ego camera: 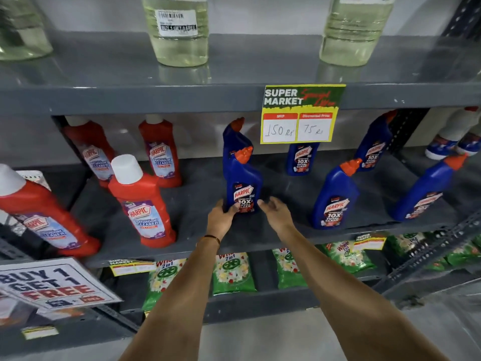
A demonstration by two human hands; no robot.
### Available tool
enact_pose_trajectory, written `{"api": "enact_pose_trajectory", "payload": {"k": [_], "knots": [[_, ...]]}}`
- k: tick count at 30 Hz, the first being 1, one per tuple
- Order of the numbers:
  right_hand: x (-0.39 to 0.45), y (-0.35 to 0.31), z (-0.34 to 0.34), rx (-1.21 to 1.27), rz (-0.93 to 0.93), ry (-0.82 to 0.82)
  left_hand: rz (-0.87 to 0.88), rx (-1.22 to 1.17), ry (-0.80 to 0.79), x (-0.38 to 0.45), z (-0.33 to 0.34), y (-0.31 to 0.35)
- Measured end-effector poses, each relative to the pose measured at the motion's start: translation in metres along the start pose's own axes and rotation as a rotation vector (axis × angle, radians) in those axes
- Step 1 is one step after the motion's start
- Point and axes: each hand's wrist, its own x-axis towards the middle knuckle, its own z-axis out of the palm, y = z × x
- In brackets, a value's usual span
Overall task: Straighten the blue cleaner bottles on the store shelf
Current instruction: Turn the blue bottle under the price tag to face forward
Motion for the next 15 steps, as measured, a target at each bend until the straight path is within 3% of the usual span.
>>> {"api": "enact_pose_trajectory", "payload": {"k": [5, 15], "knots": [[0.014, -0.002, 0.011, -0.132, -0.033, -0.076, 0.018, -0.010, -0.018, 0.011, 0.005, 0.000], [0.021, 0.001, 0.007, -0.169, -0.108, -0.188, -0.001, -0.036, -0.030, 0.007, 0.004, 0.000]]}}
